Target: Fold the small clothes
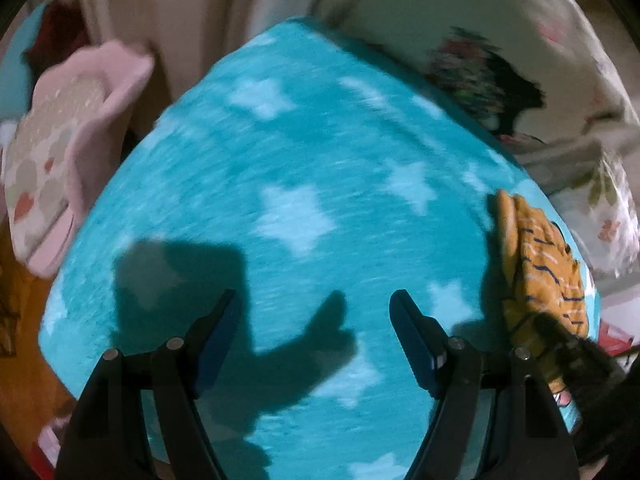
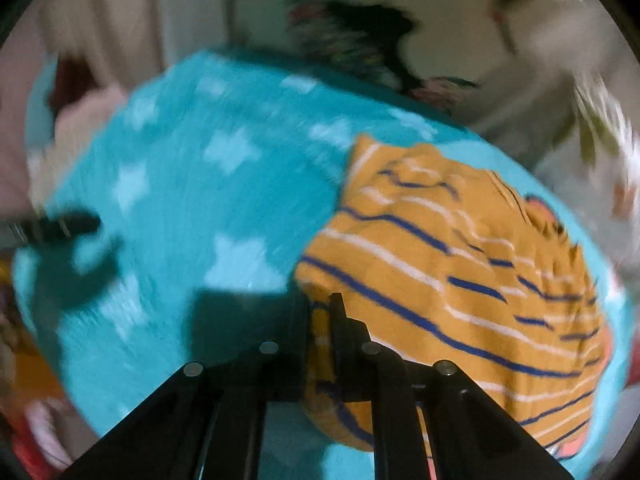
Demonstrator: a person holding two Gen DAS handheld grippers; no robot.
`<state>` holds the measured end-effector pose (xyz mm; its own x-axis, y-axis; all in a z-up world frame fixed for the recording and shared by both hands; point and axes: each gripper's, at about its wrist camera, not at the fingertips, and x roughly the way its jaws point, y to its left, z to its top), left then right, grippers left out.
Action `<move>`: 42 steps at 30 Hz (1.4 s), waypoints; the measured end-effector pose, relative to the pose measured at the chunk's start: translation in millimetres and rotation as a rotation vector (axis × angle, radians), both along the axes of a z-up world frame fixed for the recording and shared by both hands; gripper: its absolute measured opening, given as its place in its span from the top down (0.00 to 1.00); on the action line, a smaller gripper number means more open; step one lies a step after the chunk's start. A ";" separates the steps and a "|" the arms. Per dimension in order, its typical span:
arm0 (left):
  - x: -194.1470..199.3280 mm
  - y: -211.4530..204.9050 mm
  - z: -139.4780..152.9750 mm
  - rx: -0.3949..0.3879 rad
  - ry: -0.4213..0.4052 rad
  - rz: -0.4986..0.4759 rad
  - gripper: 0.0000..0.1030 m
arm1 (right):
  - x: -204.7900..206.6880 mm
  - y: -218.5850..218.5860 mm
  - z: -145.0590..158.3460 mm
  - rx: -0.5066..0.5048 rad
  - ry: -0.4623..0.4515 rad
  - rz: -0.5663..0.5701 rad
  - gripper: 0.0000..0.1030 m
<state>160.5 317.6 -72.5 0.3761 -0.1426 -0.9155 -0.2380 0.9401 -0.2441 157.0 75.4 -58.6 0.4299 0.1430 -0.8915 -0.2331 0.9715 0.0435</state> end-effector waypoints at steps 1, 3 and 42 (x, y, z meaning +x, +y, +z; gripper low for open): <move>4.0 -12.4 5.3 0.009 -0.010 -0.018 0.27 | 2.4 -22.4 11.2 0.066 -0.008 -0.043 0.91; 10.9 -39.8 14.7 0.013 -0.025 -0.056 0.27 | 5.4 -64.2 29.7 0.158 -0.028 -0.121 0.91; -6.8 -75.2 46.6 0.080 -0.096 0.059 0.27 | 16.0 -170.0 55.9 0.565 0.015 -0.101 0.90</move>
<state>153.7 242.3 -25.9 0.4682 -0.0455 -0.8825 -0.2729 0.9424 -0.1934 173.0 -94.7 -2.7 0.4544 0.5575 -0.6948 -0.1354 0.8141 0.5647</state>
